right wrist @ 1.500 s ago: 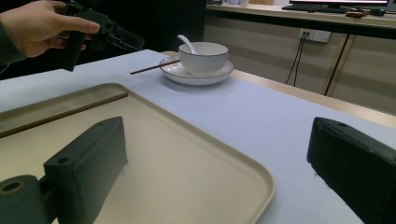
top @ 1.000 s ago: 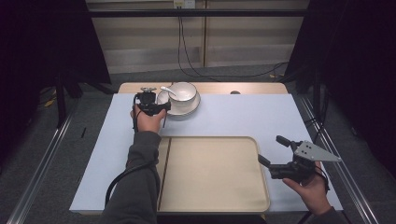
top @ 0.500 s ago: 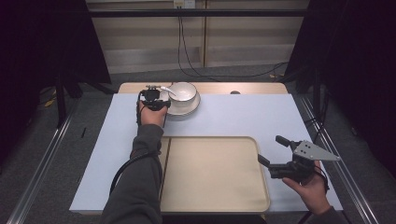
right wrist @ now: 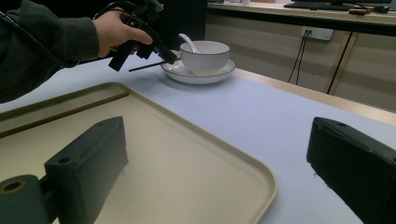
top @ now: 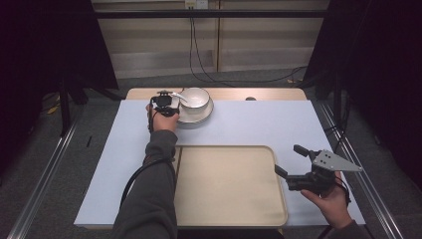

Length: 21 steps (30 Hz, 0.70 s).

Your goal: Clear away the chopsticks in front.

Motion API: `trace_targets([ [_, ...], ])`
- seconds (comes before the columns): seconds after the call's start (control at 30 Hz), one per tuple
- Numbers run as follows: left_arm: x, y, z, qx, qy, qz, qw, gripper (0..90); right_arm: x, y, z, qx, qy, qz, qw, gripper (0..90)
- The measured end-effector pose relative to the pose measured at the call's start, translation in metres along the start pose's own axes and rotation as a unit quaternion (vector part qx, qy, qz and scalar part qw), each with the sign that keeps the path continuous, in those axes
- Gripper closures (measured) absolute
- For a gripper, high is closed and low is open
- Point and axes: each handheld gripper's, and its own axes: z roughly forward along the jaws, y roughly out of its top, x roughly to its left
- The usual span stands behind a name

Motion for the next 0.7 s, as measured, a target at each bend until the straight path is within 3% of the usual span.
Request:
trace_targets([
  [0.03,-0.001,0.001,-0.002,0.004,-0.003,-0.013,0.9999,85.3,0.0,0.0,0.0,-0.001,0.0,-0.002,1.0,4.7],
  [0.07,-0.002,0.001,-0.005,0.008,0.008,-0.018,0.9998,85.4,0.0,0.0,0.0,-0.001,-0.001,-0.002,1.0,4.7],
  [0.17,-0.004,0.002,-0.012,0.012,0.024,-0.005,0.9996,85.4,0.0,0.0,0.0,0.0,0.0,-0.002,1.0,4.7],
  [0.37,-0.004,-0.01,-0.037,0.004,0.011,-0.051,0.9986,85.4,0.0,0.0,-0.001,0.0,-0.005,0.0,1.0,4.7],
  [0.7,-0.003,-0.036,-0.075,-0.018,0.004,-0.064,0.9977,85.6,0.001,0.0,0.0,0.004,0.0,-0.005,1.0,4.6],
])
